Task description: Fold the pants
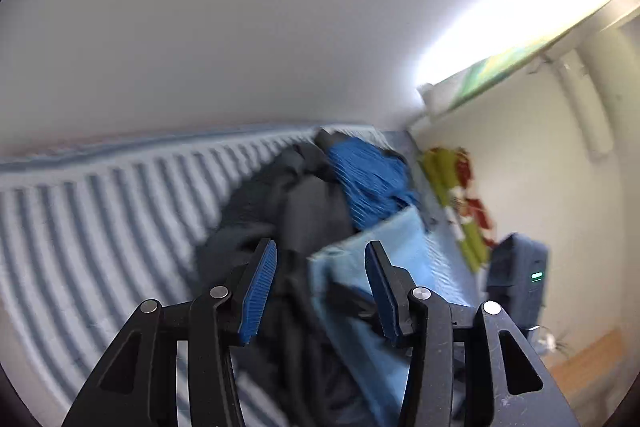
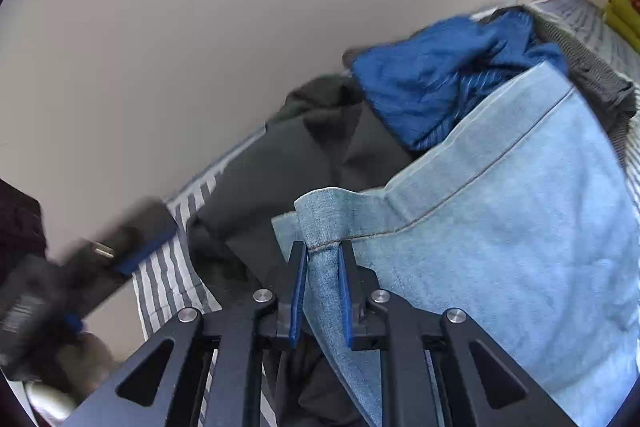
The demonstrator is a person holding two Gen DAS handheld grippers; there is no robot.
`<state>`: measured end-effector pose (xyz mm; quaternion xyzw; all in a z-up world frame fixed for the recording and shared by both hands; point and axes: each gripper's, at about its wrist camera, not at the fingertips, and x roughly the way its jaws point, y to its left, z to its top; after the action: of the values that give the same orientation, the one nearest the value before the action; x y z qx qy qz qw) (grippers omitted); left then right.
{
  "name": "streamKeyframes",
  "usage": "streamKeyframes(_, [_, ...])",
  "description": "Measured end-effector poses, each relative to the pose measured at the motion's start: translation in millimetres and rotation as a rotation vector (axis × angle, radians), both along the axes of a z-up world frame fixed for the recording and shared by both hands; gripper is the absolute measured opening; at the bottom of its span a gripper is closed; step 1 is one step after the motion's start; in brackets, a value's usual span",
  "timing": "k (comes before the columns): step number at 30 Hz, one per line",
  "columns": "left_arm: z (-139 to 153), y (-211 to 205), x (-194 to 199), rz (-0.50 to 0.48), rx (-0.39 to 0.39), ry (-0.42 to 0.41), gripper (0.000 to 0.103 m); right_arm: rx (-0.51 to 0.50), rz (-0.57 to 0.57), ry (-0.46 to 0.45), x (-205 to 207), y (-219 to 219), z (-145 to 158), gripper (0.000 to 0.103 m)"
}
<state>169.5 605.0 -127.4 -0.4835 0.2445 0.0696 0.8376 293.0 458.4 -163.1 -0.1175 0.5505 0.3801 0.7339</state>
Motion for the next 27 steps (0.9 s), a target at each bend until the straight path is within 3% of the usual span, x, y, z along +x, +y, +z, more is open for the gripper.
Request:
streamKeyframes(4, [-16.5,-12.3,25.2,-0.1,-0.047,0.03,0.049,0.028,-0.002,0.023,0.8,-3.7,-5.9,0.015])
streamKeyframes(8, [-21.6,-17.4,37.2,-0.114,-0.054,0.058,0.05,0.024,0.026,0.01,-1.3,-8.4,-5.2,0.019])
streamKeyframes(10, [-21.1,-16.4,39.9,-0.11,-0.041,0.069,0.05,0.019,0.052,0.005,-4.1,-5.9,-9.3,0.031])
streamKeyframes(12, [-22.4,-17.2,43.2,-0.111,-0.033,0.075,0.05,0.023,0.065,-0.008,-12.5,-14.1,-4.7,0.036])
streamKeyframes(16, [-22.3,-21.3,48.5,-0.118,0.021,0.104,0.05,0.037,0.064,-0.049,-25.9,-50.1,11.5,0.036])
streamKeyframes(22, [-17.4,-42.1,59.5,-0.16,0.14,0.149,0.048,0.061,-0.047,0.017,-15.7,-105.4,19.0,0.036])
streamKeyframes(23, [-17.2,-45.0,61.0,-0.164,0.155,0.156,0.047,0.061,-0.066,0.03,-8.6,-112.8,15.3,0.036])
streamKeyframes(25, [-17.6,-49.1,63.5,-0.174,0.17,0.16,0.026,0.065,-0.101,0.049,-3.7,-121.6,16.1,0.036])
streamKeyframes(27, [-16.7,-52.2,63.2,-0.166,0.187,0.163,0.021,0.078,-0.129,0.063,4.3,-125.7,18.0,0.036])
